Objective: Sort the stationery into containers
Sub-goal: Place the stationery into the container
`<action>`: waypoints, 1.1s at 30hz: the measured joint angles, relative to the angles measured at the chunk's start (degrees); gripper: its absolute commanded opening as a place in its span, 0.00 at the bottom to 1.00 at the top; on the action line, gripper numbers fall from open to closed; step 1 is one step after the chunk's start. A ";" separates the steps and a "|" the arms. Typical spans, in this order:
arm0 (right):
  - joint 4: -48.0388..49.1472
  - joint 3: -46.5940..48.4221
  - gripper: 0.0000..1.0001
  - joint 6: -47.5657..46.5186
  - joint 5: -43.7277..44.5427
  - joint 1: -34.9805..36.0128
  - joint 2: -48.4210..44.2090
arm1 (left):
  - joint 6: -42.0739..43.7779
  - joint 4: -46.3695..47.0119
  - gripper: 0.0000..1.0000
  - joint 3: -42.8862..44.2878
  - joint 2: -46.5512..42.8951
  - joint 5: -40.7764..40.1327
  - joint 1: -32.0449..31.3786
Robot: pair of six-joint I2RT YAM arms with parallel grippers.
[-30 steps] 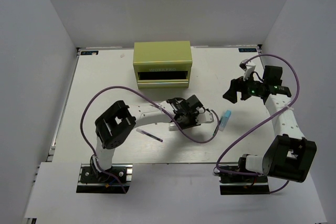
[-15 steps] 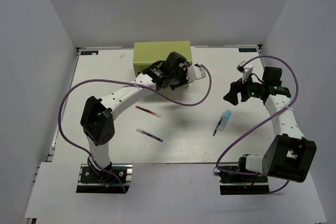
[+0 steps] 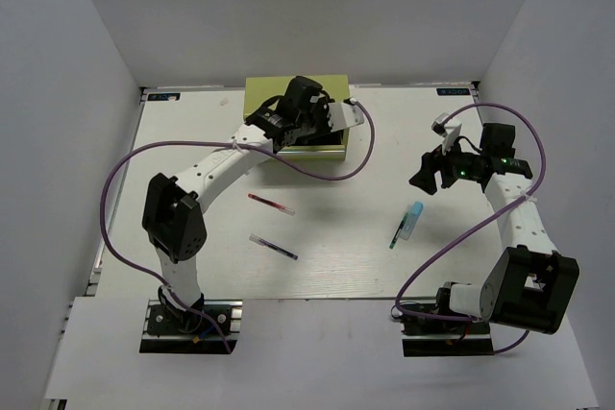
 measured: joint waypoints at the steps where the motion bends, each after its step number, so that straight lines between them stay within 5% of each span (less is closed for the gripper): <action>1: -0.04 0.00 0.78 -0.09 -0.02 0.00 0.00 | 0.55 0.61 0.00 0.00 0.00 0.04 0.31; 14: -0.37 0.00 0.78 -1.14 -0.35 0.00 0.00 | 3.02 4.35 0.00 -5.51 0.04 0.50 1.64; 17: -0.87 0.00 0.79 -1.18 -0.35 0.00 0.00 | 2.95 4.81 0.07 -6.43 0.04 0.28 1.66; 21: -1.25 0.00 0.79 -1.31 -0.37 0.00 0.00 | 2.78 6.25 0.21 -6.62 0.07 -0.37 1.68; 23: -1.33 0.00 0.82 -1.38 -0.39 0.00 0.00 | 2.60 7.06 0.38 -6.97 0.07 -0.44 1.62; 26: -1.57 0.00 0.83 -1.70 -0.55 0.00 0.00 | 2.40 7.61 0.50 -7.50 0.07 -0.61 1.60; 31: -1.95 0.00 0.83 -2.47 -0.59 0.00 0.00 | 0.87 6.51 0.88 -7.87 0.07 0.61 0.87; 33: -1.99 0.00 0.83 -2.60 -0.57 0.00 0.00 | 0.37 5.73 0.91 -8.13 0.04 1.22 0.52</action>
